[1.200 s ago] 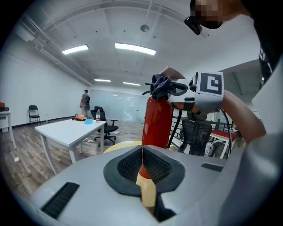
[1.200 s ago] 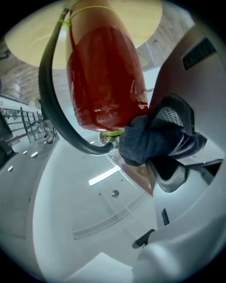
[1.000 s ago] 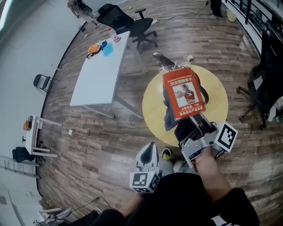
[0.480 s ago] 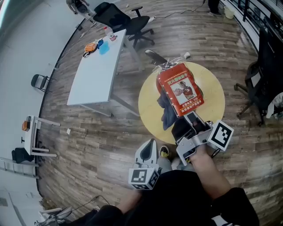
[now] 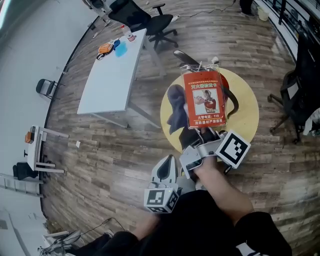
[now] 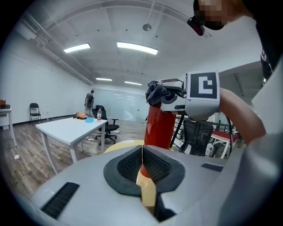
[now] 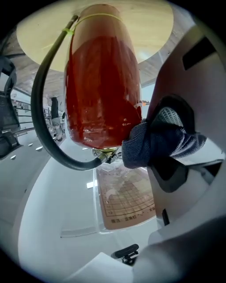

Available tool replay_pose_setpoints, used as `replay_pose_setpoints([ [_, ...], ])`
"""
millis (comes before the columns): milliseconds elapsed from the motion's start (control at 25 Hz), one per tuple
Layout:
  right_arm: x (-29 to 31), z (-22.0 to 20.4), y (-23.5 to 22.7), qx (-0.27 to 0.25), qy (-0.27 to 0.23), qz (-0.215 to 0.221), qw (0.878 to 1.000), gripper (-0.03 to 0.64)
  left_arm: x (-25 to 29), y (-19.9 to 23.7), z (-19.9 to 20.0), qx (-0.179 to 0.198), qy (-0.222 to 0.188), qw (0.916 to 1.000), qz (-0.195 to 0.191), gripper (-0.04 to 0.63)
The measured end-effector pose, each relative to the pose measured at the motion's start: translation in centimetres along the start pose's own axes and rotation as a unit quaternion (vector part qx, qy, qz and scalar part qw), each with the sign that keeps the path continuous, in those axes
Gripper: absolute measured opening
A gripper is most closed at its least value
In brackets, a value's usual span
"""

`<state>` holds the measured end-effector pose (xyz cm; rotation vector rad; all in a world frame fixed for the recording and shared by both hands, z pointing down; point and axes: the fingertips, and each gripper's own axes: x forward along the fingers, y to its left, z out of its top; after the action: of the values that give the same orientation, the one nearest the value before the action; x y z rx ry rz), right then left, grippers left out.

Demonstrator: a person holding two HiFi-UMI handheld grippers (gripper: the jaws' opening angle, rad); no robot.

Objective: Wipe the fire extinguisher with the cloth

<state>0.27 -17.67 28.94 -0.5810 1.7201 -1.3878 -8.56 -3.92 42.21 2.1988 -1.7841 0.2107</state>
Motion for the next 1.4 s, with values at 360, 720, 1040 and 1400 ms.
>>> replay_pose_setpoints([
  [360, -0.3, -2.0, -8.1, -0.062, -0.053, -0.12, 0.989, 0.144, 0.1, 6.7, 0.7, -0.011, 0.005, 0.9998, -0.016, 0.023],
  [720, -5.3, -2.7, -23.4, -0.136, -0.069, -0.294, 0.943, 0.144, 1.9, 11.9, 1.9, -0.013, 0.01, 0.9984, -0.054, 0.023],
  [1040, -11.7, -2.5, -35.2, -0.147, -0.09, -0.386, 0.906, 0.144, 2.5, 16.1, 1.8, -0.009, 0.022, 0.9979, -0.061, 0.023],
  [1400, -6.1, -3.0, -33.3, -0.043, -0.197, -0.312, 0.928, 0.143, 3.6, 18.4, 1.5, -0.004, 0.031, 0.996, -0.083, 0.023],
])
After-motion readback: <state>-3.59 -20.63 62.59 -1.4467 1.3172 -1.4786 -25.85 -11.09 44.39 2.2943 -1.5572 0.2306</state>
